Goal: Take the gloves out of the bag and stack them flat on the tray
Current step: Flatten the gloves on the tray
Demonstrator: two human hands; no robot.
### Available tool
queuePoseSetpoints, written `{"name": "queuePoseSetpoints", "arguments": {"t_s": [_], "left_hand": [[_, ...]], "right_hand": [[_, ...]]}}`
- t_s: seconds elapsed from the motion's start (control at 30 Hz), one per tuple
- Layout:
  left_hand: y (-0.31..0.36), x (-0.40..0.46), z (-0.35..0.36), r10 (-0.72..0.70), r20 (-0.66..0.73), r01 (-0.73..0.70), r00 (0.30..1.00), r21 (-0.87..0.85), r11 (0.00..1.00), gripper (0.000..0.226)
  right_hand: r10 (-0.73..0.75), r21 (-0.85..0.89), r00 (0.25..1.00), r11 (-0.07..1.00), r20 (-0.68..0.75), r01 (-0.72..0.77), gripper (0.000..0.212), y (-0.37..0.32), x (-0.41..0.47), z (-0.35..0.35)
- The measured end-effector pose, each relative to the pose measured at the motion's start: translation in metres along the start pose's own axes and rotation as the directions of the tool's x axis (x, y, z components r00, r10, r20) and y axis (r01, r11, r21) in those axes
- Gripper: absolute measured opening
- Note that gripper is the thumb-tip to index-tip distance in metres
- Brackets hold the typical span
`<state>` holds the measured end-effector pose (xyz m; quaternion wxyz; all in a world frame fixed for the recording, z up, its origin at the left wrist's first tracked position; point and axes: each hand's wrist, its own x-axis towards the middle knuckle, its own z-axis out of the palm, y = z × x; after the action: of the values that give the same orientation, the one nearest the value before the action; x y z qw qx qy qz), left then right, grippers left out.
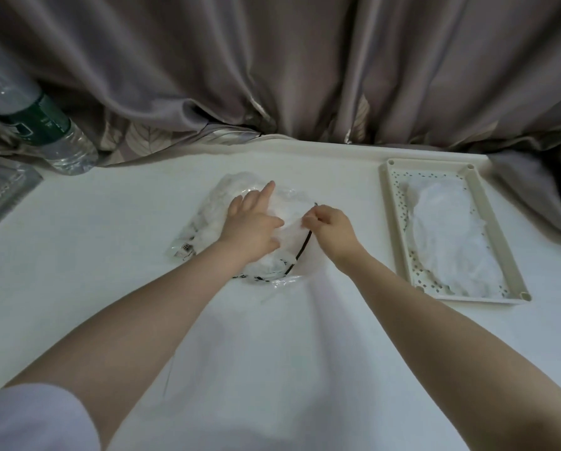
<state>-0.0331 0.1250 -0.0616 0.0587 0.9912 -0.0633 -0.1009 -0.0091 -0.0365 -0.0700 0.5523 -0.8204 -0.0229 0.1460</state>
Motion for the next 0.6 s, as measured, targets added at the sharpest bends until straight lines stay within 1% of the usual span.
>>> {"name": "queuePoseSetpoints", "arguments": {"t_s": [0.03, 0.1, 0.17, 0.2, 0.23, 0.3, 0.37, 0.43, 0.6], "left_hand": [[0.001, 0.001, 0.002, -0.023, 0.013, 0.023, 1.000, 0.020, 1.000, 0.034], [0.005, 0.003, 0.006, -0.056, 0.028, 0.054, 0.998, 0.051, 0.997, 0.029], [0.008, 0.003, 0.008, -0.088, 0.044, 0.084, 0.995, 0.072, 0.994, 0.024], [0.009, 0.004, 0.008, -0.105, 0.050, 0.101, 0.993, 0.081, 0.992, 0.024], [0.010, 0.003, 0.008, -0.120, 0.053, 0.115, 0.991, 0.092, 0.989, 0.024], [0.011, 0.001, 0.007, -0.140, 0.051, 0.134, 0.989, 0.106, 0.985, 0.027], [0.008, -0.001, 0.006, -0.157, 0.065, 0.150, 0.985, 0.103, 0.983, 0.029], [0.011, -0.003, 0.004, -0.187, 0.073, 0.179, 0.980, 0.098, 0.979, 0.030], [0.017, -0.006, -0.001, -0.250, 0.081, 0.246, 0.965, 0.059, 0.968, 0.028]], "right_hand": [[0.017, 0.125, 1.000, 0.992, 0.019, -0.019, 0.014, -0.003, -0.002, -0.005], [0.032, 0.262, 0.998, 0.964, 0.056, -0.046, 0.013, -0.009, -0.007, -0.016], [0.059, 0.405, 0.997, 0.911, 0.056, -0.077, 0.026, -0.013, -0.010, -0.022], [0.086, 0.514, 0.995, 0.852, 0.049, -0.099, 0.032, -0.017, -0.011, -0.026], [0.119, 0.626, 0.992, 0.771, 0.045, -0.121, 0.033, -0.020, -0.012, -0.029], [0.179, 0.783, 0.983, 0.604, 0.050, -0.149, 0.029, -0.025, -0.014, -0.038], [0.203, 0.842, 0.977, 0.514, 0.066, -0.164, 0.026, -0.028, -0.013, -0.043], [0.190, 0.886, 0.978, 0.435, 0.085, -0.162, 0.027, -0.030, -0.017, -0.051], [0.186, 0.973, 0.978, 0.190, 0.096, -0.132, 0.028, -0.034, -0.026, -0.068]]}}
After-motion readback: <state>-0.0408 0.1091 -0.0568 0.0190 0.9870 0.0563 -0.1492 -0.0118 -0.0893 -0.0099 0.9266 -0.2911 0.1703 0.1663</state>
